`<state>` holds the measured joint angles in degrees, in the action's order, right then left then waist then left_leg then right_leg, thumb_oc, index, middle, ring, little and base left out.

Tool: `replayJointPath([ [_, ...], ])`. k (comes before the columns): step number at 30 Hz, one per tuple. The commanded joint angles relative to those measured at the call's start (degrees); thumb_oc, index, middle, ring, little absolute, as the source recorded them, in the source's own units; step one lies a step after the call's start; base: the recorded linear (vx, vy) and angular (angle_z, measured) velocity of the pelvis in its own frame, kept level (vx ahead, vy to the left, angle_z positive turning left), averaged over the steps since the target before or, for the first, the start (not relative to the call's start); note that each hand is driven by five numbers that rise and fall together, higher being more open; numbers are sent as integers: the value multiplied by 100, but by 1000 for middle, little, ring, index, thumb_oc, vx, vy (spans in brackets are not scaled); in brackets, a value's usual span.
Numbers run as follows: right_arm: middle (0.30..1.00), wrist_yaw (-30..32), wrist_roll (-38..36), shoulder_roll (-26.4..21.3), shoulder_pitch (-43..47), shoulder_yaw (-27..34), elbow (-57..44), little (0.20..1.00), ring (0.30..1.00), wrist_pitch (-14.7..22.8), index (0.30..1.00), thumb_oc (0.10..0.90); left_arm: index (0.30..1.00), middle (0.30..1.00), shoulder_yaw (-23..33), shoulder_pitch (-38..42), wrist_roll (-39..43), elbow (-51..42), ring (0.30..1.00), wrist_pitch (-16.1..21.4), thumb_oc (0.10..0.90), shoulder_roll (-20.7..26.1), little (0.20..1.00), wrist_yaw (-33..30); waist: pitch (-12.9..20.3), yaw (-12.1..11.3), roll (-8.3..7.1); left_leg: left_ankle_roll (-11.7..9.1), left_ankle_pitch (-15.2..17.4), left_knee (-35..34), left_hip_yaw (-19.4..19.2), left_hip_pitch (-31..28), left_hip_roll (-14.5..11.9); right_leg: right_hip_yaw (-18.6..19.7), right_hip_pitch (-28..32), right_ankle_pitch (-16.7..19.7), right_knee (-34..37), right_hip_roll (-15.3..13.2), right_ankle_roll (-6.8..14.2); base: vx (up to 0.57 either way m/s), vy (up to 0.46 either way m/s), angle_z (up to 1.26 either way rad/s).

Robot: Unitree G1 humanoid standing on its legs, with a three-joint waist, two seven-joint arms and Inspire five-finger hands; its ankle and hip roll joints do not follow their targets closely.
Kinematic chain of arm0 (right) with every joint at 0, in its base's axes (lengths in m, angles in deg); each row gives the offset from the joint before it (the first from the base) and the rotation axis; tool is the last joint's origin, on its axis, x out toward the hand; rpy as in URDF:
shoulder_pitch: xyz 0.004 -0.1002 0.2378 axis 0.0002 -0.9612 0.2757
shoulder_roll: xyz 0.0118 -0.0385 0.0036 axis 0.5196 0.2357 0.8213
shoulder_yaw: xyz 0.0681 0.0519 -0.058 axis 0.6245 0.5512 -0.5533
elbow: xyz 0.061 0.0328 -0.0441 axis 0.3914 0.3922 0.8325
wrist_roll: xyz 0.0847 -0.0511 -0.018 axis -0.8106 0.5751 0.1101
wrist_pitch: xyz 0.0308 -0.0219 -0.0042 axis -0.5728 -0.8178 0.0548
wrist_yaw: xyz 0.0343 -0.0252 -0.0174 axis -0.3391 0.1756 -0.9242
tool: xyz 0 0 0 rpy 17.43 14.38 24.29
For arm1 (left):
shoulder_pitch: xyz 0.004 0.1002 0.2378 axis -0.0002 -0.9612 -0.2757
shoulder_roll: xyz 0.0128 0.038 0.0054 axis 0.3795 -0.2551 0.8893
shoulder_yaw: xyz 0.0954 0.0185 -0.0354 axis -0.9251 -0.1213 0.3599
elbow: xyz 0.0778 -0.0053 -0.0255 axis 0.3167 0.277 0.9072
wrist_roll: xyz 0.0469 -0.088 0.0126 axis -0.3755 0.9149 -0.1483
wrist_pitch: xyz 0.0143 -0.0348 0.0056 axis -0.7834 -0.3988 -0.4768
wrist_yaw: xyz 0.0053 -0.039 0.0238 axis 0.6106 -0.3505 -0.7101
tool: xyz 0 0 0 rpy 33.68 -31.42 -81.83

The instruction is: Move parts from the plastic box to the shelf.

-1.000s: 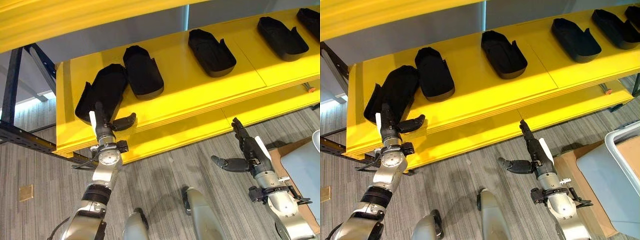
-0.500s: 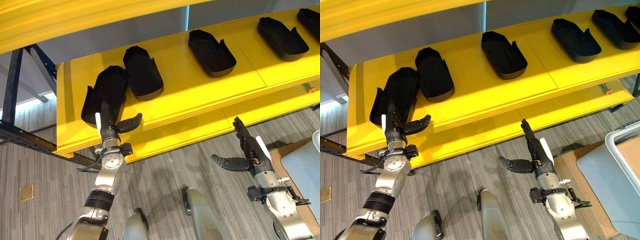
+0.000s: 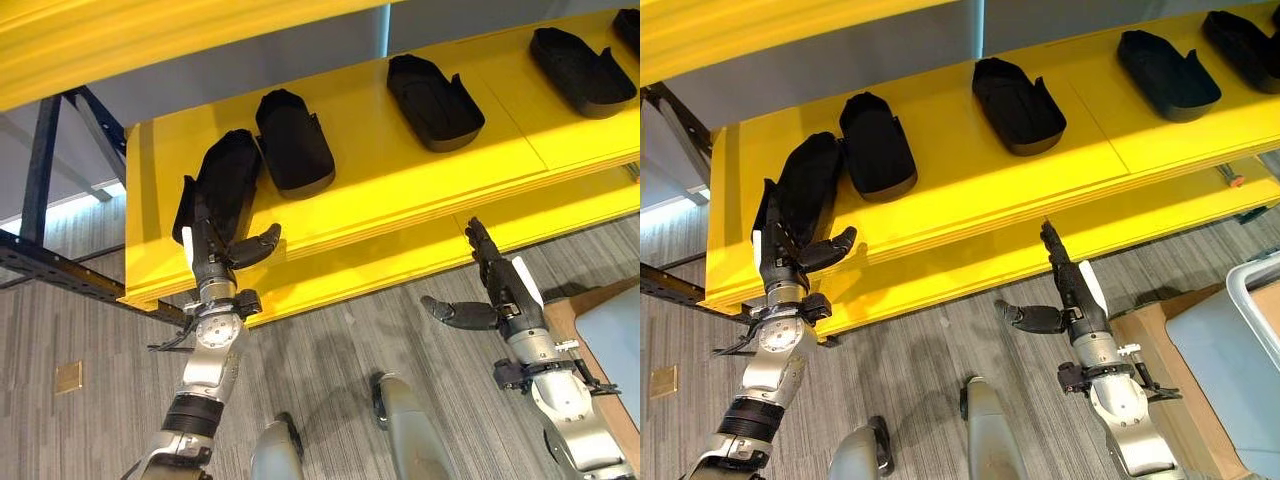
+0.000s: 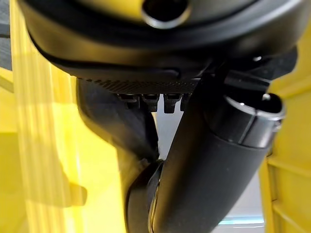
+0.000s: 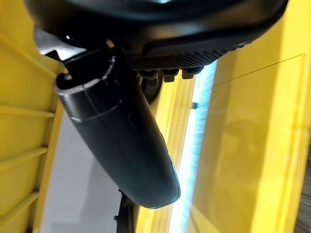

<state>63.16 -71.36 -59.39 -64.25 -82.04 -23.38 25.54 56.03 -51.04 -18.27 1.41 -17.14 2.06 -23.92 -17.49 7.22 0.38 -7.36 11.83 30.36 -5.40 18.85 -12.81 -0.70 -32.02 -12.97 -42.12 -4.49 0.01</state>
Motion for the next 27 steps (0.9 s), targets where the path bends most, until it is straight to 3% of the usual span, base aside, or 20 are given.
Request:
replayJointPath([
  [1, 1000, 34, 24, -22, 503, 220, -935, 1000, 1000, 675, 1000, 900, 1000, 1000, 382, -33, -229, -846, 1000, 800, 900, 583, 1000, 92, 367, -20, -203, 232, -53, 245, 340, 319, -21, 56, 881, 214, 735, -519, 488, 0, 0, 0],
  [14, 1000, -80, -191, 83, 1380, -84, -1120, 1000, 1000, 689, 1000, 900, 1000, 1000, 643, -759, -250, -1722, 1000, 943, 900, 797, 1000, 517, 458, -211, -215, 286, -131, 66, 406, 215, 66, -62, 1083, 343, 957, -577, 516, -2, 14, 5],
  [22, 1000, -79, -932, 280, 2441, -745, -970, 1000, 1000, 473, 1000, 900, 1000, 1000, 519, -1222, -70, -2098, 1000, 817, 900, 860, 1000, 883, 510, -419, -278, 321, -193, -91, 457, 148, 117, -166, 1269, 444, 1191, -605, 543, -5, 14, 7],
  [27, 1000, 55, -1520, 401, 3766, -1576, -374, 1000, 1000, 220, 1000, 900, 1000, 1000, 362, -1572, 201, -2334, 1000, 684, 900, 1002, 1000, 1115, 506, -605, -364, 338, -203, -119, 495, 120, 161, -226, 1385, 477, 1292, -626, 547, -7, 21, 11],
])
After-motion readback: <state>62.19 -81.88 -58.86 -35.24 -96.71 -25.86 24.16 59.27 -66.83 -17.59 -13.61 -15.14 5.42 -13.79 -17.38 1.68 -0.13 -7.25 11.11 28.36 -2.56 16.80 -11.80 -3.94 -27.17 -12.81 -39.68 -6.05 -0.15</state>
